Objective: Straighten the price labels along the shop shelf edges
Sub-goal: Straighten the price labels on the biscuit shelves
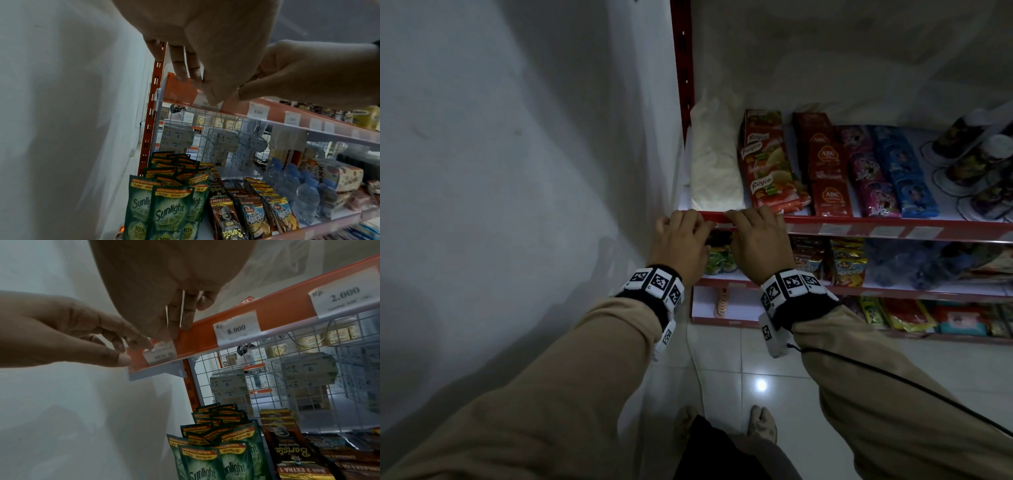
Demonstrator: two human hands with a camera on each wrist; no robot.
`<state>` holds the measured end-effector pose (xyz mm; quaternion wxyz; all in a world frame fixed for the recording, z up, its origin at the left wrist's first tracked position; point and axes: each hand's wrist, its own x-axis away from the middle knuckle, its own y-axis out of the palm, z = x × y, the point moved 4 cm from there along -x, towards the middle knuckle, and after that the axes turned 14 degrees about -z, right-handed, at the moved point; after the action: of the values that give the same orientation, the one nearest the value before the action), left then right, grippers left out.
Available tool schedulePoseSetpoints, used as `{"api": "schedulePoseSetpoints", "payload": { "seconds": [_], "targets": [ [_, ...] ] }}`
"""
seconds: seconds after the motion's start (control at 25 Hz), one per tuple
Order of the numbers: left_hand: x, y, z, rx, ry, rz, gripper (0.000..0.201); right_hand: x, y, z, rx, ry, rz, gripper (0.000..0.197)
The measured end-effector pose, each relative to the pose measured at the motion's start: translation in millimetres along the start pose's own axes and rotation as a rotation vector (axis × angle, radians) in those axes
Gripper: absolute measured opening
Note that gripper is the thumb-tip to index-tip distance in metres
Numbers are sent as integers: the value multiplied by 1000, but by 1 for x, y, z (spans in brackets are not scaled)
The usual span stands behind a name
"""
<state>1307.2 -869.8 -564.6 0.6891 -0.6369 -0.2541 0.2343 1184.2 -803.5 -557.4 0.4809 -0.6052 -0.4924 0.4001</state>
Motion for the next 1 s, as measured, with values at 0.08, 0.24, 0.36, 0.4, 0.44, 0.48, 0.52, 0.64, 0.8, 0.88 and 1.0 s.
{"api": "schedulePoseSetpoints", "payload": {
  "seconds": [0.08, 0.24, 0.36, 0.4, 0.44, 0.48, 0.52, 0.64, 0.8, 0.88, 1.0],
  "targets": [
    [1, 1, -1, 5, 13, 3, 41, 0, 1, -2, -4, 1, 18, 40],
    [3, 2, -4, 46, 27, 2, 42, -5, 3, -1, 5, 54, -37, 36],
    [1, -1, -7, 133, -10, 6, 42, -11, 0, 3, 33, 61, -91, 29],
    [-1, -2, -8, 165, -28, -7, 43, -14, 0, 2, 46, 56, -113, 25],
    [-2, -2, -9, 191, -42, -21, 44, -16, -1, 2, 58, 50, -134, 23],
    [-3, -2, -9, 209, -50, -30, 44, -19, -2, 2, 60, 47, -149, 22],
    [-4, -2, -10, 227, -54, -28, 44, -21, -4, 2, 47, 44, -158, 21],
    [-5, -4, -13, 305, -50, 5, 40, -21, -13, 9, -208, 40, -83, 11],
    [-6, -4, -16, 466, -85, 53, 27, -17, -12, 21, -853, 200, 61, 10],
    [-8, -4, -17, 542, -114, 66, 26, -15, -6, 17, -1074, 239, 80, 17],
    [-12, -3, -18, 571, -142, 42, 27, -13, 3, 8, -1224, 247, 81, 20]
  ]
}}
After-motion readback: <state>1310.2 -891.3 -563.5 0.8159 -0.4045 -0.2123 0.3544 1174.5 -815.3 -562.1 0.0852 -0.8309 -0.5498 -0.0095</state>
